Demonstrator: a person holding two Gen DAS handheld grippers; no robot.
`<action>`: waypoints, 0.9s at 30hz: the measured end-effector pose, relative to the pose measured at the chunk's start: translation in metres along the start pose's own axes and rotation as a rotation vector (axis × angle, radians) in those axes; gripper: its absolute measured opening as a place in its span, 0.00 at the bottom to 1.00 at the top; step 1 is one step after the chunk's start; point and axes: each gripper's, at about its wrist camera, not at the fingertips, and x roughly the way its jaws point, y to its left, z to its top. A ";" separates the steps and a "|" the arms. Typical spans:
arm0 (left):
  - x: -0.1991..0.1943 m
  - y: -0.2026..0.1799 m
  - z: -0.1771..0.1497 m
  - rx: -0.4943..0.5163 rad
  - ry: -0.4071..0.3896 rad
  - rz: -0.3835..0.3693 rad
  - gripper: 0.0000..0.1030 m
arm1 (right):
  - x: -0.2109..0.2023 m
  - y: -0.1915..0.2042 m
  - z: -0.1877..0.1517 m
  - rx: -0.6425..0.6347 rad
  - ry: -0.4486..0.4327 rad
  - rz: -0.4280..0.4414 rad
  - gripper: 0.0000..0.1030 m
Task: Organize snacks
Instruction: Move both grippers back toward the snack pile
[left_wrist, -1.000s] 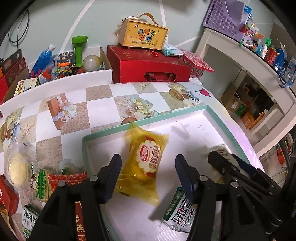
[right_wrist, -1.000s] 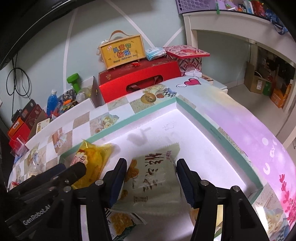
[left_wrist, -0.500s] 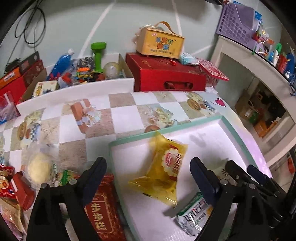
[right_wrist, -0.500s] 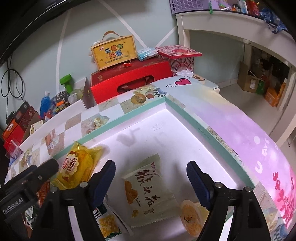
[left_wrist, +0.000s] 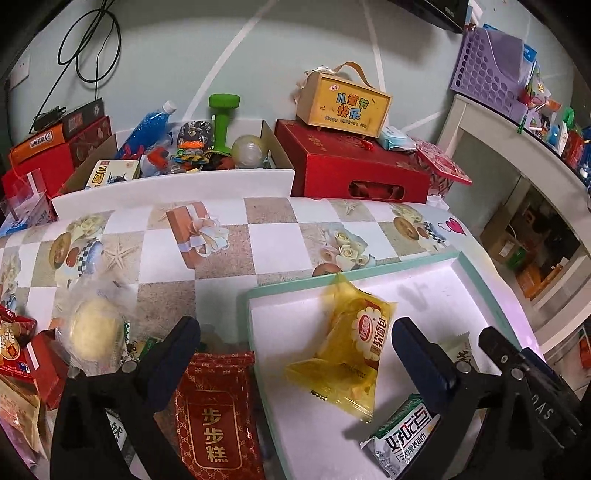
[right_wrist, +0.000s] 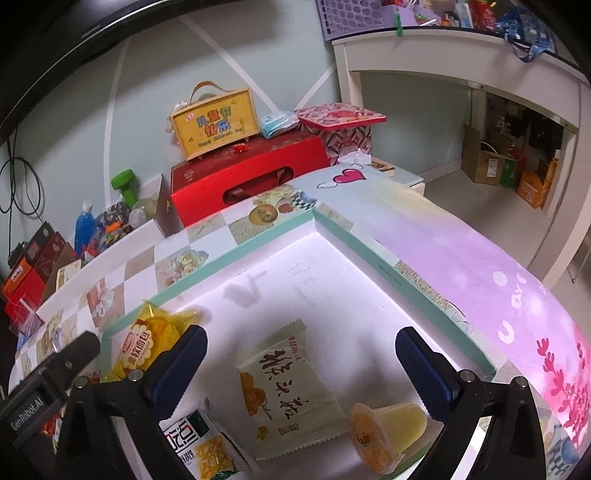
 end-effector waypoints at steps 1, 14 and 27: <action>-0.001 0.000 0.000 -0.001 0.001 -0.002 1.00 | -0.001 0.000 0.001 0.002 -0.004 -0.005 1.00; -0.036 0.010 0.012 0.064 -0.022 0.004 1.00 | -0.022 -0.005 0.009 0.056 -0.021 0.041 1.00; -0.091 0.082 0.009 -0.019 -0.066 0.084 1.00 | -0.042 0.030 0.008 0.022 -0.010 0.124 1.00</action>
